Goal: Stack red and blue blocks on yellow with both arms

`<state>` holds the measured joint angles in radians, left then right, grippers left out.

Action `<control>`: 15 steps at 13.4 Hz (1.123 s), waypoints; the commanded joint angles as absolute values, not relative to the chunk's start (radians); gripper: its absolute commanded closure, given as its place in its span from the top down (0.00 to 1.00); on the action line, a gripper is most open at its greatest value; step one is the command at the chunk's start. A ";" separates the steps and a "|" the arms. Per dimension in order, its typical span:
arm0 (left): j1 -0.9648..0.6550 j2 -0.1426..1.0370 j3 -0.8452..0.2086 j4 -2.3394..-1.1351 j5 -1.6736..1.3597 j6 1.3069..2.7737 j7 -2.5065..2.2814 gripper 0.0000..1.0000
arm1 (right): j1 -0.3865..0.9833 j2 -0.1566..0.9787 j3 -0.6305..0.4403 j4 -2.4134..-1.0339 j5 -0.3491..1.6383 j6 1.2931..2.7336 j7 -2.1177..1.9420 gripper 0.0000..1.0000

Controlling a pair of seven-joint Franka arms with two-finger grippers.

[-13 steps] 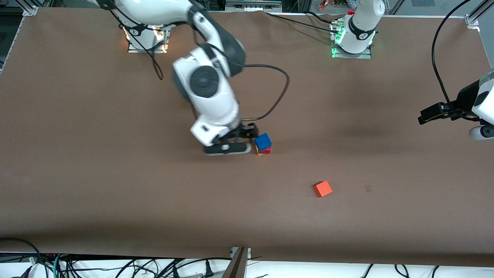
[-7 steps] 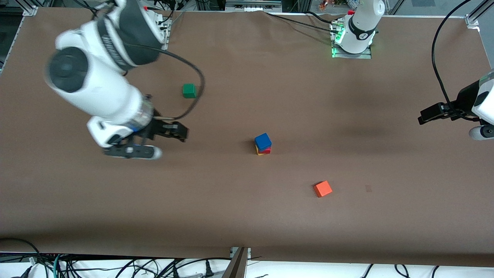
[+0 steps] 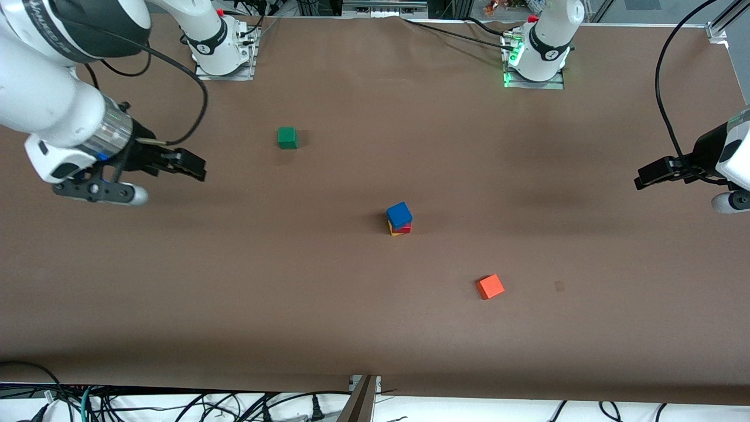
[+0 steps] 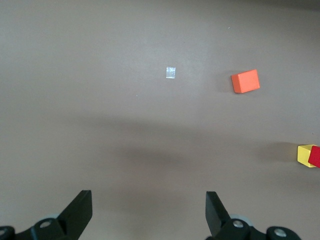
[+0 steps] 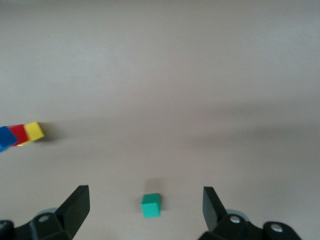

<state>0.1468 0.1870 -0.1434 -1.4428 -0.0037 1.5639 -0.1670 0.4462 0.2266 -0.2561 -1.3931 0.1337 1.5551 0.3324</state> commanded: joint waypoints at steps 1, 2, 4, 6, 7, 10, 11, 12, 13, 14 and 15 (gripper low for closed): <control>0.146 0.201 -0.143 -1.414 -0.003 1.555 -0.156 1.00 | 0.456 0.095 -0.258 -1.580 0.071 1.629 0.327 1.00; 0.146 0.201 -0.143 -1.414 -0.003 1.555 -0.156 1.00 | 0.456 0.077 -0.259 -1.609 0.063 1.637 0.325 1.00; 0.146 0.201 -0.143 -1.414 -0.003 1.555 -0.156 1.00 | 0.456 0.074 -0.258 -1.611 0.035 1.629 0.321 1.00; 0.146 0.201 -0.143 -1.414 -0.003 1.555 -0.156 1.00 | 0.456 0.074 -0.258 -1.611 0.023 1.629 0.318 1.00; 0.146 0.201 -0.143 -1.414 -0.005 1.555 -0.156 1.00 | 0.454 0.074 -0.259 -1.611 0.018 1.629 0.318 1.00; 0.146 0.201 -0.143 -1.414 -0.005 1.555 -0.156 1.00 | 0.417 0.075 -0.243 -1.611 0.017 1.628 0.314 1.00; 0.146 0.201 -0.143 -1.414 -0.005 1.555 -0.156 1.00 | 0.375 0.077 -0.209 -1.609 0.014 1.629 0.313 1.00; 0.146 0.201 -0.143 -1.414 -0.006 1.555 -0.156 1.00 | 0.304 0.077 -0.137 -1.606 0.011 1.634 0.311 1.00; 0.146 0.201 -0.143 -1.414 -0.006 1.555 -0.156 1.00 | 0.235 0.078 -0.073 -1.603 0.009 1.635 0.302 1.00; 0.146 0.201 -0.143 -1.414 -0.006 1.555 -0.156 1.00 | 0.179 0.078 -0.034 -1.601 0.011 1.640 0.278 1.00; 0.146 0.201 -0.143 -1.414 -0.006 1.555 -0.156 1.00 | 0.155 0.080 -0.012 -1.598 0.011 1.640 0.269 1.00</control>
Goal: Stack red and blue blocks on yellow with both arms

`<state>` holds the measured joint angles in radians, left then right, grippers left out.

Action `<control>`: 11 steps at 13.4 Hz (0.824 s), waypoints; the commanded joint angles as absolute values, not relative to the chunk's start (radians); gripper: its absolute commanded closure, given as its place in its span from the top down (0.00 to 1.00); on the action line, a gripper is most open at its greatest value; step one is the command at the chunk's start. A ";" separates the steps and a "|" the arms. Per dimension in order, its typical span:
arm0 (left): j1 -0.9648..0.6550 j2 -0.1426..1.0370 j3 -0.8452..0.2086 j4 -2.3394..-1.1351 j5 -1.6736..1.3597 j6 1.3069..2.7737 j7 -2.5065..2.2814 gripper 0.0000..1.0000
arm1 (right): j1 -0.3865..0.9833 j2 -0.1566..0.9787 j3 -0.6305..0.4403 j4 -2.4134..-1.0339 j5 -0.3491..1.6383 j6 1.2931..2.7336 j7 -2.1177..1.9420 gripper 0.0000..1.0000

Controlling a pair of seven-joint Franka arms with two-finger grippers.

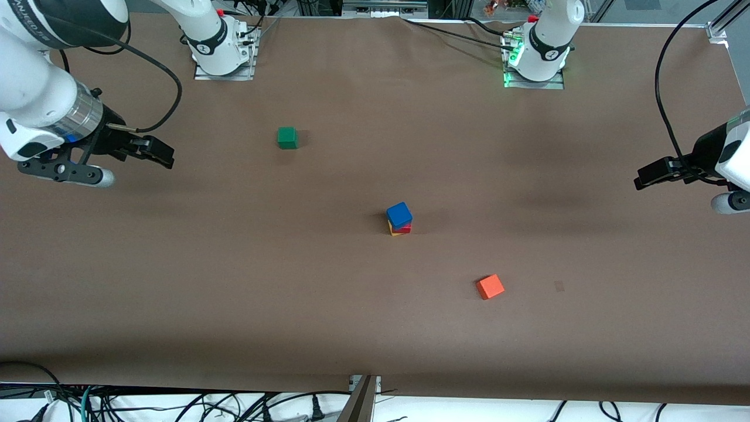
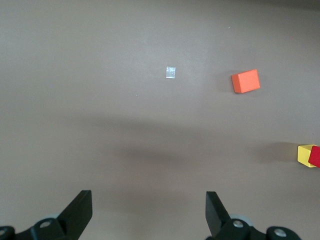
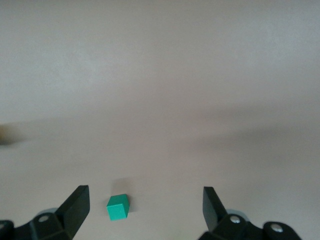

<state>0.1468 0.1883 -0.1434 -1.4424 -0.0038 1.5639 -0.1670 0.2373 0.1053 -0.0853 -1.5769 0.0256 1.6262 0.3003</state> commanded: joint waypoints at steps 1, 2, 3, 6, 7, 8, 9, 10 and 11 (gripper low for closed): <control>0.146 0.201 -0.143 -1.414 -0.006 1.555 -0.156 1.00 | 0.155 0.081 -0.014 -1.589 0.011 1.635 0.267 1.00; 0.146 0.201 -0.143 -1.414 -0.006 1.555 -0.156 1.00 | 0.155 0.083 -0.014 -1.585 0.008 1.635 0.267 1.00; 0.146 0.201 -0.143 -1.414 -0.006 1.555 -0.156 1.00 | 0.155 0.084 -0.014 -1.585 0.008 1.632 0.267 1.00; 0.146 0.202 -0.143 -1.414 -0.006 1.555 -0.158 1.00 | 0.155 0.089 -0.014 -1.591 0.008 1.625 0.265 1.00; 0.146 0.202 -0.143 -1.414 -0.006 1.555 -0.156 1.00 | 0.155 0.090 -0.014 -1.591 0.008 1.624 0.250 1.00; 0.146 0.202 -0.143 -1.414 -0.006 1.555 -0.156 1.00 | 0.155 0.091 -0.014 -1.588 0.008 1.624 0.224 1.00; 0.146 0.206 -0.143 -1.414 -0.006 1.555 -0.156 1.00 | 0.155 0.089 -0.014 -1.586 0.008 1.624 0.212 1.00; 0.146 0.207 -0.143 -1.413 -0.006 1.555 -0.156 1.00 | 0.155 0.083 -0.014 -1.586 0.008 1.621 0.201 1.00; 0.146 0.207 -0.143 -1.413 -0.006 1.555 -0.156 1.00 | 0.155 0.083 -0.015 -1.585 0.006 1.617 0.198 1.00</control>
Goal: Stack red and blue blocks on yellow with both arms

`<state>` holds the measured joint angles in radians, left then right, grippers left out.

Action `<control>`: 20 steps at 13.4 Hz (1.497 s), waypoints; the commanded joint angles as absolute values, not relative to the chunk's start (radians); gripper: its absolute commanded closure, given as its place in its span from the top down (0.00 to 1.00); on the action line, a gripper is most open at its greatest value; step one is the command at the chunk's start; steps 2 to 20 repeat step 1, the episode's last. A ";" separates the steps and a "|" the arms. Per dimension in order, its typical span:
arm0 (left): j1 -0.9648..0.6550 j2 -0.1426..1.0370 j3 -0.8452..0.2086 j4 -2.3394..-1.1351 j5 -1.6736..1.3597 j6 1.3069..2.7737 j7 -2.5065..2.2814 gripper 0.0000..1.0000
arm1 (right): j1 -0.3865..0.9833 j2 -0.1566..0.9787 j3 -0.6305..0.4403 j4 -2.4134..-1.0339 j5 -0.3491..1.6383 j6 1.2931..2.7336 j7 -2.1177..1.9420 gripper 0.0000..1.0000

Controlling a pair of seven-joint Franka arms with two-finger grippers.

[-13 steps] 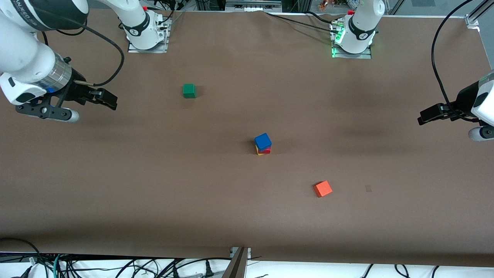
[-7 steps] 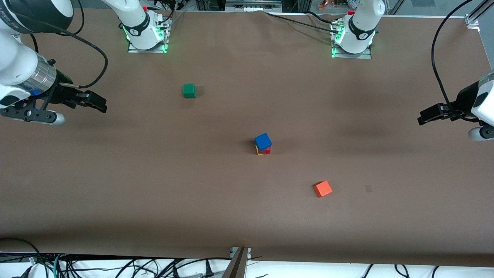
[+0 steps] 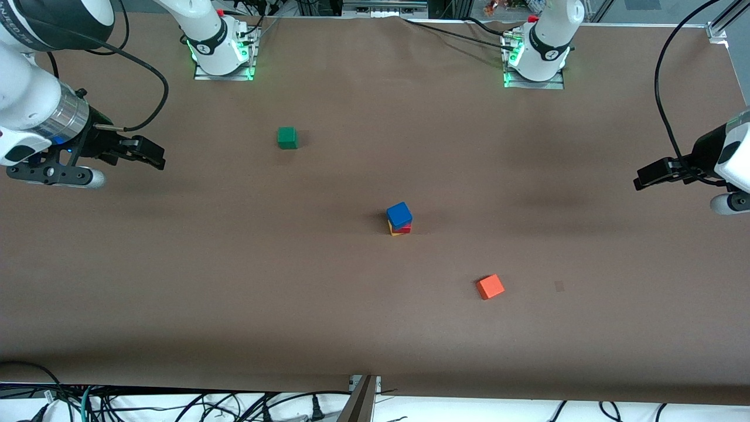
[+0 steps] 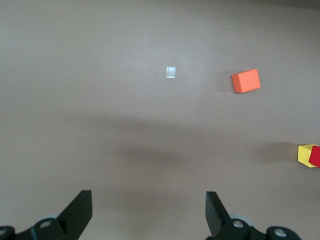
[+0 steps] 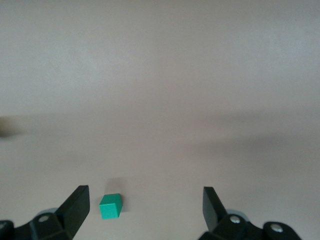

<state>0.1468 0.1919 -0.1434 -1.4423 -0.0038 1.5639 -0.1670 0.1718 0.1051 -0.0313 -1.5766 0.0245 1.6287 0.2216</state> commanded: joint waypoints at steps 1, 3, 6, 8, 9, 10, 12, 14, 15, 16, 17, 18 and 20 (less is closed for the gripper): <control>0.146 0.207 -0.143 -1.413 -0.006 1.555 -0.156 1.00 | 0.155 0.083 -0.017 -1.585 0.003 1.615 0.193 1.00; 0.146 0.207 -0.143 -1.413 -0.006 1.555 -0.156 1.00 | 0.155 0.083 -0.017 -1.585 0.003 1.615 0.193 1.00; 0.146 0.207 -0.143 -1.413 -0.006 1.555 -0.156 1.00 | 0.155 0.083 -0.017 -1.585 0.003 1.615 0.193 1.00; 0.146 0.207 -0.143 -1.413 -0.006 1.555 -0.156 1.00 | 0.155 0.083 -0.017 -1.585 0.003 1.615 0.193 1.00; 0.146 0.207 -0.143 -1.413 -0.006 1.555 -0.156 1.00 | 0.155 0.083 -0.017 -1.585 0.003 1.615 0.193 1.00; 0.146 0.207 -0.143 -1.413 -0.006 1.555 -0.156 1.00 | 0.155 0.083 -0.017 -1.585 0.003 1.615 0.193 1.00; 0.146 0.207 -0.143 -1.413 -0.006 1.555 -0.156 1.00 | 0.155 0.083 -0.017 -1.585 0.003 1.615 0.193 1.00; 0.146 0.207 -0.143 -1.413 -0.006 1.555 -0.156 1.00 | 0.155 0.083 -0.017 -1.585 0.003 1.615 0.193 1.00; 0.146 0.207 -0.143 -1.413 -0.006 1.555 -0.156 1.00 | 0.155 0.083 -0.017 -1.585 0.003 1.615 0.193 1.00; 0.146 0.207 -0.143 -1.413 -0.006 1.555 -0.156 1.00 | 0.155 0.083 -0.017 -1.585 0.003 1.615 0.193 1.00; 0.146 0.207 -0.143 -1.413 -0.006 1.555 -0.156 1.00 | 0.155 0.083 -0.017 -1.585 0.003 1.615 0.193 1.00; 0.146 0.207 -0.143 -1.413 -0.006 1.555 -0.156 1.00 | 0.155 0.083 -0.017 -1.585 0.003 1.615 0.193 1.00; 0.146 0.207 -0.143 -1.413 -0.006 1.555 -0.156 1.00 | 0.155 0.083 -0.017 -1.585 0.003 1.615 0.193 1.00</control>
